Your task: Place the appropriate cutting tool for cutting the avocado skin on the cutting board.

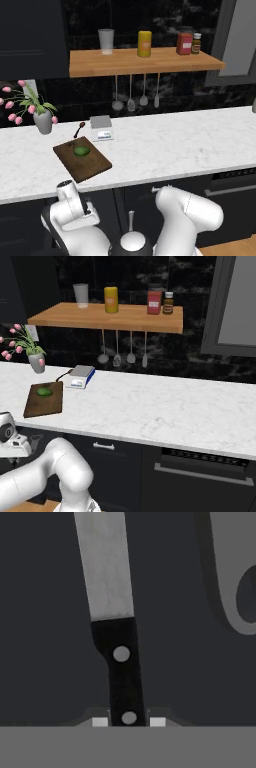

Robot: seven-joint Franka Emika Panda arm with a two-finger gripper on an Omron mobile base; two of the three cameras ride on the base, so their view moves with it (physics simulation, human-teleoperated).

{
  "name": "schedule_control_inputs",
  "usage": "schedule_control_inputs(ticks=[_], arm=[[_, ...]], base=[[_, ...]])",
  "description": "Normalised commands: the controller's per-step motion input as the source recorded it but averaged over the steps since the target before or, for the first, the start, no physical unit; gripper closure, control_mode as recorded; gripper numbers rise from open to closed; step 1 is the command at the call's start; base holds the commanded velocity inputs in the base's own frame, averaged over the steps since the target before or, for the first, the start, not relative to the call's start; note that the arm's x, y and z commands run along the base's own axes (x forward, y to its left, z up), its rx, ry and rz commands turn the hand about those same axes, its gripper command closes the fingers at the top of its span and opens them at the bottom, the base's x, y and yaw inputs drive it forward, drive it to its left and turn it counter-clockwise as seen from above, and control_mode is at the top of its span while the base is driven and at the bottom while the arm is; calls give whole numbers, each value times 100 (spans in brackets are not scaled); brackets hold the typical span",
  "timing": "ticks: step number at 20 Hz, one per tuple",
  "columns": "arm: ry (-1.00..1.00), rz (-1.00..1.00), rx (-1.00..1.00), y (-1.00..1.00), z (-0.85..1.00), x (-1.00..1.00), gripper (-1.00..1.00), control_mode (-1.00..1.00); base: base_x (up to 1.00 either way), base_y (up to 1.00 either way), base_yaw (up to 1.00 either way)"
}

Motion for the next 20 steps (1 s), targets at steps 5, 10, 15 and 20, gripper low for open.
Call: schedule_control_inputs(ticks=[5,10,15,20], arm=[[1,0,0,-31,-41,-58,100,-100],[0,0,6,-44,-23,-70,100,-100],[0,0,6,-38,-7,-56,100,-100],[-2,0,1,-1,60,5,100,-100]], base=[[0,0,0],[0,0,0],[0,0,0],[0,0,0]])
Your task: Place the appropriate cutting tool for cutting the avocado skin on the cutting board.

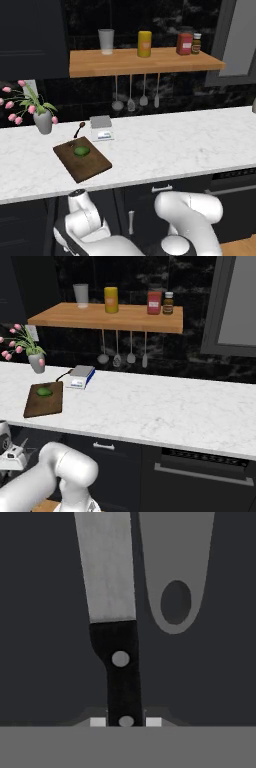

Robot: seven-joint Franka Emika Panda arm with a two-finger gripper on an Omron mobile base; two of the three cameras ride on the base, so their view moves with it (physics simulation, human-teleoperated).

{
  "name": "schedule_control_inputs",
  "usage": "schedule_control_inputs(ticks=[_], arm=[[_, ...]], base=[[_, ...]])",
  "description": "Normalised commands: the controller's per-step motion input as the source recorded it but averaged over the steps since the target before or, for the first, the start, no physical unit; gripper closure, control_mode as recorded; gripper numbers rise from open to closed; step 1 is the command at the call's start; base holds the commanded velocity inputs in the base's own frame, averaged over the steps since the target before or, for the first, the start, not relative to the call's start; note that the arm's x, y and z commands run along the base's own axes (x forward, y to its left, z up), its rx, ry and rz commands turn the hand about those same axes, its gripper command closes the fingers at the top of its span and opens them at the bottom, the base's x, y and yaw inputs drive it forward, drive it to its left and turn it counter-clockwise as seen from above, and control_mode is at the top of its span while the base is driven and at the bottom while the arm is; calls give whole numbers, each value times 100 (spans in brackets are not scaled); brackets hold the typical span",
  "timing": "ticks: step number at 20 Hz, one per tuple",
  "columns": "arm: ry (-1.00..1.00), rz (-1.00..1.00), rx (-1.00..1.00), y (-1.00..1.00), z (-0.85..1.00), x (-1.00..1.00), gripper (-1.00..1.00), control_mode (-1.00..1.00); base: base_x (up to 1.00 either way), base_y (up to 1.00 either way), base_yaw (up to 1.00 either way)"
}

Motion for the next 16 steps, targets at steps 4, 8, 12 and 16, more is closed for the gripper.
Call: schedule_control_inputs(ticks=[4,8,12,16], arm=[[0,0,0,0,86,-3,100,-100],[0,0,0,0,71,-33,100,-100],[0,0,0,0,41,-58,100,-100],[0,0,0,0,37,-70,100,-100]], base=[[0,0,0],[0,0,0],[0,0,0],[0,0,0]])
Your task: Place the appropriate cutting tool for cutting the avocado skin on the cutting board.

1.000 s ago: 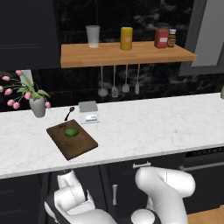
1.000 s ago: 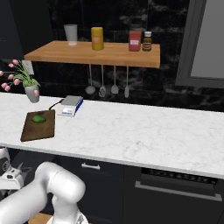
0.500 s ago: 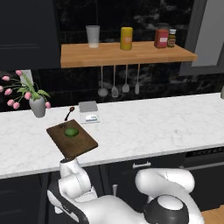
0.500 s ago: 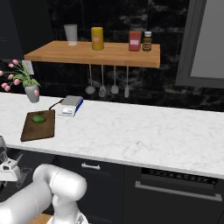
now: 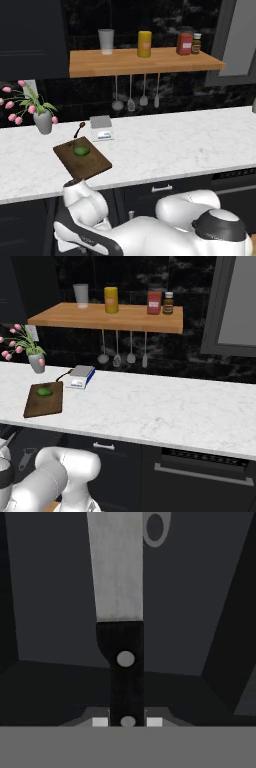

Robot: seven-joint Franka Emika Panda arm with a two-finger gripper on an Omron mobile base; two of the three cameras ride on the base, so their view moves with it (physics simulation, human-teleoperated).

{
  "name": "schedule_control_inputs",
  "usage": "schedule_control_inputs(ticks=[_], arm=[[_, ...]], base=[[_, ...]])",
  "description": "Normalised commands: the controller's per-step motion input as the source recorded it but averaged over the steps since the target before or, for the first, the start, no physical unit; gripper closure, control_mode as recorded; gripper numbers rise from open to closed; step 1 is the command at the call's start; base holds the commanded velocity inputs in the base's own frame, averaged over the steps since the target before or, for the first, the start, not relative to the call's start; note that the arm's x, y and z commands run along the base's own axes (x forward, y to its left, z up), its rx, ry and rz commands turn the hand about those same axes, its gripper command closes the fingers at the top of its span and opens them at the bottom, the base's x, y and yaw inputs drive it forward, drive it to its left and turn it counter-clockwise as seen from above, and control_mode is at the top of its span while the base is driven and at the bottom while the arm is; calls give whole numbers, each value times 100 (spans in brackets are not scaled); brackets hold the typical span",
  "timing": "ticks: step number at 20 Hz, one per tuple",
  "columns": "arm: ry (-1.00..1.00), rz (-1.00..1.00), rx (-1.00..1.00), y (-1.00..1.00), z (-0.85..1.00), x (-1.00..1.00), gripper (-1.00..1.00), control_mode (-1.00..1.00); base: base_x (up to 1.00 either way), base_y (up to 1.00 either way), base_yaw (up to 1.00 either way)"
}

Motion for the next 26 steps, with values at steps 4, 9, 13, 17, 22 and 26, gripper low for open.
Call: schedule_control_inputs(ticks=[4,9,13,17,22,26], arm=[[0,0,0,0,60,-50,100,-100],[0,0,0,0,94,0,100,-100],[0,-3,0,0,86,33,100,-100],[0,-5,0,9,70,52,100,-100],[5,-10,0,31,38,76,100,-100],[3,-14,0,52,9,88,100,-100]], base=[[0,0,0],[0,0,0],[0,0,0],[0,0,0],[0,0,0],[0,0,0]])
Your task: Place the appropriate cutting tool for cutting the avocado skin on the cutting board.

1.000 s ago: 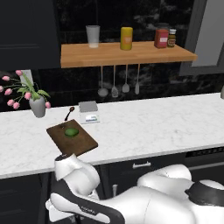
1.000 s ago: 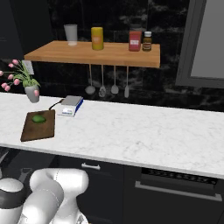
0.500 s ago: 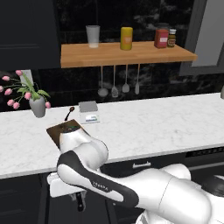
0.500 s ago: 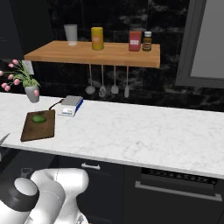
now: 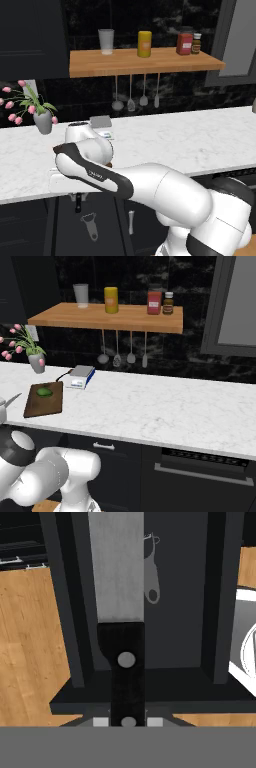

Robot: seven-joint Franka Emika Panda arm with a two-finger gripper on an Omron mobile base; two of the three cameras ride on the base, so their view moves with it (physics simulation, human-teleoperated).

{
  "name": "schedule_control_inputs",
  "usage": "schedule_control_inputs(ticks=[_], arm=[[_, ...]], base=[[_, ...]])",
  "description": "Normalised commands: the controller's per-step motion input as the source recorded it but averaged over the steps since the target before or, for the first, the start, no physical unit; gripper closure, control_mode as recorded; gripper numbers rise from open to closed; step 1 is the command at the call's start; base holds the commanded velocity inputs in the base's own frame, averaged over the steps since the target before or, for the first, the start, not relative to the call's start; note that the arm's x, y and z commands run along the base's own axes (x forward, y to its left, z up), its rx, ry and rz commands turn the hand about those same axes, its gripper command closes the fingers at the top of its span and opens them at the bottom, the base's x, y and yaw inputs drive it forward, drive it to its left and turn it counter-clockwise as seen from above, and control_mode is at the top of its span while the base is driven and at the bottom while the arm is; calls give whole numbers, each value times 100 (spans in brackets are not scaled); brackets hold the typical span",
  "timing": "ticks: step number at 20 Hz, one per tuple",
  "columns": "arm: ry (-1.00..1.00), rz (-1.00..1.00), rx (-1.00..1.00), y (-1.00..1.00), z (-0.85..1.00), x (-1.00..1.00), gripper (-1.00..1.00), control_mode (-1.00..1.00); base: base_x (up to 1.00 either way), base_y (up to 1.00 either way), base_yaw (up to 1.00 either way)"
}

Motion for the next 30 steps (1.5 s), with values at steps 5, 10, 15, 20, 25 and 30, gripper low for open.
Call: schedule_control_inputs(ticks=[5,10,15,20,25,30], arm=[[0,-17,0,35,0,76,100,-100],[-5,-14,0,23,0,63,100,-100],[-8,-18,0,5,0,68,100,-100],[-4,-19,0,0,-3,68,100,-100],[-7,-17,0,-5,-19,41,100,-100],[-12,-16,0,-18,-25,20,100,-100]], base=[[0,0,0],[0,0,0],[0,0,0],[0,0,0],[0,0,0],[0,0,0]])
